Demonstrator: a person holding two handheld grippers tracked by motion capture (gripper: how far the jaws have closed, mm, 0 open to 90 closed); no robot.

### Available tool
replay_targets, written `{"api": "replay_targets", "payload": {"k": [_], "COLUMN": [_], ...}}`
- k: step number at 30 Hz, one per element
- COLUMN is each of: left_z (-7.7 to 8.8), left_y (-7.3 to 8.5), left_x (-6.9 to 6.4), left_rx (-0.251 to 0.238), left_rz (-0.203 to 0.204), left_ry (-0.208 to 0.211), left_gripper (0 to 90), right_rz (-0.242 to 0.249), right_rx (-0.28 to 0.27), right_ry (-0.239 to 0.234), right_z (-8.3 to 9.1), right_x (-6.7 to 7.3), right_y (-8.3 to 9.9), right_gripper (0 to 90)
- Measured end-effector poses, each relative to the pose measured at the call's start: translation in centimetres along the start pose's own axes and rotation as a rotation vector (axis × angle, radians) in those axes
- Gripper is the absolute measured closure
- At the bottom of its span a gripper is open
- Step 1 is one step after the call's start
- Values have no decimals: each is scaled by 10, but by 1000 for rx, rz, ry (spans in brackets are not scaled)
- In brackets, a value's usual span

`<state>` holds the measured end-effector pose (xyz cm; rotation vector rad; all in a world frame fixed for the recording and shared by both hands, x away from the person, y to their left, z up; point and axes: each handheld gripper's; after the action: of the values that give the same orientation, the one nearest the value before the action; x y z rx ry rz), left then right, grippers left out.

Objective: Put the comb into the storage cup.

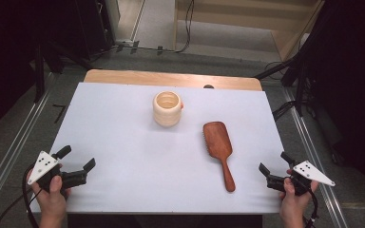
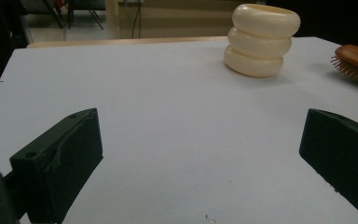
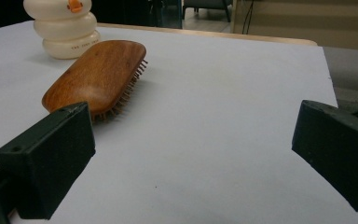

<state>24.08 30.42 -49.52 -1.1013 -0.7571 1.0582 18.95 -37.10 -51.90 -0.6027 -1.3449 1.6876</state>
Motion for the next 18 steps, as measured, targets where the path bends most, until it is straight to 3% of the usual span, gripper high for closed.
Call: {"api": "replay_targets", "payload": {"k": [5,12,18], "left_z": [0,0,0], "left_y": [0,1,1], "left_x": [0,-1,-1], "left_rx": [-4,-6,-3], "left_rz": [4,-13,-16], "left_ry": [11,29,33], "left_gripper": [0,0,0], "right_rz": [-41,-18,-28], "right_rx": [14,66,109], "right_ry": [2,-9,-29], "right_z": [-4,-10,-13], "right_x": [3,17,24], "right_y": [-7,-24,-30], "right_gripper": [0,0,0]}}
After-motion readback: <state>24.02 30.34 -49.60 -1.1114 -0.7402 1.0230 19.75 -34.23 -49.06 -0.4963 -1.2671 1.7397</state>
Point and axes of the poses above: each handheld gripper's, and its own axes: z roughly backward along the jaws, y roughly out of its underside, x roughly to its left, and after that the axes turned 11 degrees about -y, right-handed
